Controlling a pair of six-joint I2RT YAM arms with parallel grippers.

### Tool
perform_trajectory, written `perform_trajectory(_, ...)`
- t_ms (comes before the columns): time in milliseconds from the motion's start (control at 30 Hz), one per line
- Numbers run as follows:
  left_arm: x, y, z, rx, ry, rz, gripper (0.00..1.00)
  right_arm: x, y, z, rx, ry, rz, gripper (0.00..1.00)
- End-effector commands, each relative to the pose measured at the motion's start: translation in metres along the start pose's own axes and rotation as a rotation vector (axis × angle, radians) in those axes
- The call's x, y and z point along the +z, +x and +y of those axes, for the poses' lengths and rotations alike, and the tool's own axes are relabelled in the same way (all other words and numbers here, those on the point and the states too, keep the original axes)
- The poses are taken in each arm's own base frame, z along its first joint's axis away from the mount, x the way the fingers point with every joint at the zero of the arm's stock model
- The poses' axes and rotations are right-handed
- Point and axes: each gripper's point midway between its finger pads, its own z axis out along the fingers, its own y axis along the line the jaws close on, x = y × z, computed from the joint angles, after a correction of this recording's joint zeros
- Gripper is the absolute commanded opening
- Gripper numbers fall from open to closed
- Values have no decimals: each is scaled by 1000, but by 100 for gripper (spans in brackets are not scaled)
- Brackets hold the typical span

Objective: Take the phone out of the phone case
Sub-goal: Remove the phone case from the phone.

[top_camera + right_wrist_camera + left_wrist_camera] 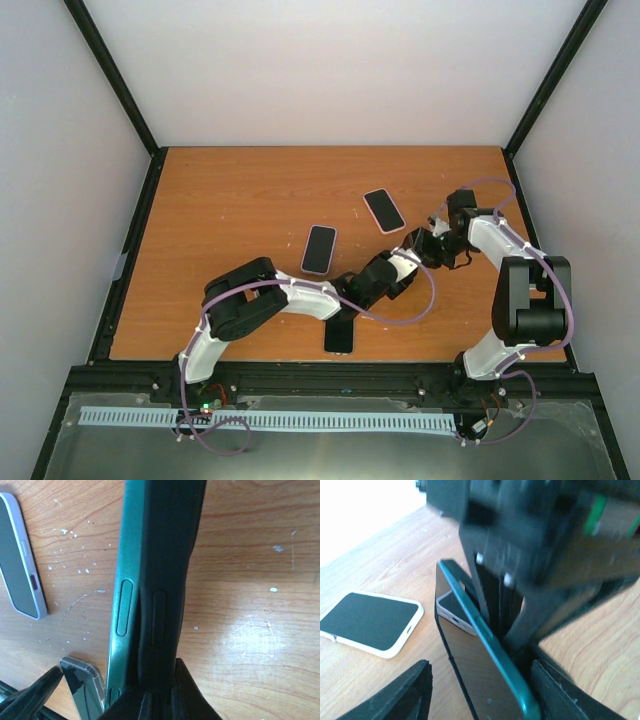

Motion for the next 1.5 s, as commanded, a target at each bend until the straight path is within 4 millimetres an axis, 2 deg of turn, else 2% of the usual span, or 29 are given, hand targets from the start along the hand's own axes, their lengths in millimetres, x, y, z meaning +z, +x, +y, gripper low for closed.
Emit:
perform_trajectory(0, -10, 15, 16, 70, -65, 18, 57, -8, 4, 8, 6, -54, 8, 3)
perform_trajectory(67, -10, 19, 17, 79, -76, 28, 58, -8, 4, 8, 8, -60, 8, 3)
perform_trajectory(167, -7, 20, 18, 102, -87, 28, 54, -9, 5, 10, 8, -71, 8, 3)
perform_trajectory(400, 1, 16, 16, 154, -94, 8, 36, -9, 7, 13, 3, -86, 9, 3)
perform_trajectory(500, 1, 14, 17, 163, -101, 0, 31, -10, 6, 12, 4, -85, 5, 3)
perform_trajectory(767, 2, 14, 17, 192, -105, -8, 8, -15, 5, 9, -16, -66, -34, 3)
perform_trajectory(867, 1, 7, 19, 176, -115, -21, 1, -18, 3, 5, -32, -37, -66, 3)
perform_trajectory(1000, -4, -14, 27, 114, -138, -60, 0, -23, 0, -6, -65, 30, -125, 3)
perform_trajectory(1100, -8, -37, 40, 21, -153, -87, 0, -29, -5, -17, -97, 114, -166, 3)
perform_trajectory(1233, -18, -63, 79, -179, -167, -116, 0, -44, -17, -33, -140, 239, -218, 3)
perform_trajectory(1367, -33, -76, 117, -343, -169, -145, 0, -59, -26, -39, -180, 301, -253, 3)
perform_trajectory(1467, -43, -81, 126, -355, -172, -163, 0, -69, -32, -38, -214, 290, -252, 3)
